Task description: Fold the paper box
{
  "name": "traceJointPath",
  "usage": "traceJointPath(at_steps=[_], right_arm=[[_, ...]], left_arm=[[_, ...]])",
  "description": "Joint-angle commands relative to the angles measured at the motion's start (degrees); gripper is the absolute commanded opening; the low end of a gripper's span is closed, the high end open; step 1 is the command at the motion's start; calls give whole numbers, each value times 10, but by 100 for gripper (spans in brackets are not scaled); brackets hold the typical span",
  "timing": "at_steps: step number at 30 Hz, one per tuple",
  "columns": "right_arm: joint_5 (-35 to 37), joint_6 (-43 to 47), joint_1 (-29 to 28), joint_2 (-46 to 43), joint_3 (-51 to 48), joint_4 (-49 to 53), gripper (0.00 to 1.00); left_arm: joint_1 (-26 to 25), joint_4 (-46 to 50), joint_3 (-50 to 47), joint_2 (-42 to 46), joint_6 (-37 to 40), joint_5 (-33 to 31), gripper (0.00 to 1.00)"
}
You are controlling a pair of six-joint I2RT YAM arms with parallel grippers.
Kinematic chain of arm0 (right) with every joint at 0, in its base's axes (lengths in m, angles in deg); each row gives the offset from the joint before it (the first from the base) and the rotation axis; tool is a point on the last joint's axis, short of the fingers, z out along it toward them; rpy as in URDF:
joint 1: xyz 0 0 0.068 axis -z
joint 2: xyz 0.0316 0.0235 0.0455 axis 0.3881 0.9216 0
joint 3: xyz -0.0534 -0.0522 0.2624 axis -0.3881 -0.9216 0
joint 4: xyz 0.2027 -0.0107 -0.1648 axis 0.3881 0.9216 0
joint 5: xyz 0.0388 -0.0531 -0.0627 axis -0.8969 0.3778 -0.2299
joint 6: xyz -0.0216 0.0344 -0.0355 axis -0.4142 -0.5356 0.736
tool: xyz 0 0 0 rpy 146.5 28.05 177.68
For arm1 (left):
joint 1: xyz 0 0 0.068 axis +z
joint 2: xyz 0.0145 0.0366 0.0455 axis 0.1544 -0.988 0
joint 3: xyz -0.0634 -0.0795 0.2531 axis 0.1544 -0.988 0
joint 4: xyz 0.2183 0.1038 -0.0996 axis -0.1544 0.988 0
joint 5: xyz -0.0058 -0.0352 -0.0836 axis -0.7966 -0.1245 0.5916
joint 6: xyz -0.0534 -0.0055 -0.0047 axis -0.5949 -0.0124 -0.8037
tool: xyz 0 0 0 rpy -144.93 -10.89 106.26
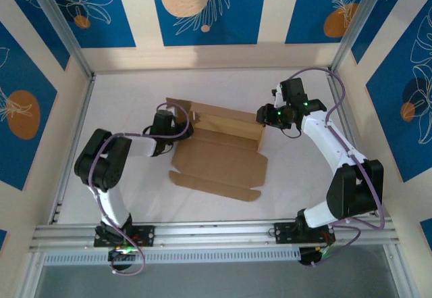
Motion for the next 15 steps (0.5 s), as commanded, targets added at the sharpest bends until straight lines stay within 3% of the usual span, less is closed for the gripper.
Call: traceJointPath(at_steps=[1, 6, 15], right_arm=[[-14, 5, -4, -8, -12, 12, 48], [-19, 4, -5, -8, -10, 14, 48], [-28, 2, -11, -4, -13, 15, 48]], left_arm=[[-3, -42, -20, 33, 23, -27, 57], [-2, -38, -19, 21, 32, -36, 61], [-3, -55, 3, -50, -11, 45, 66]])
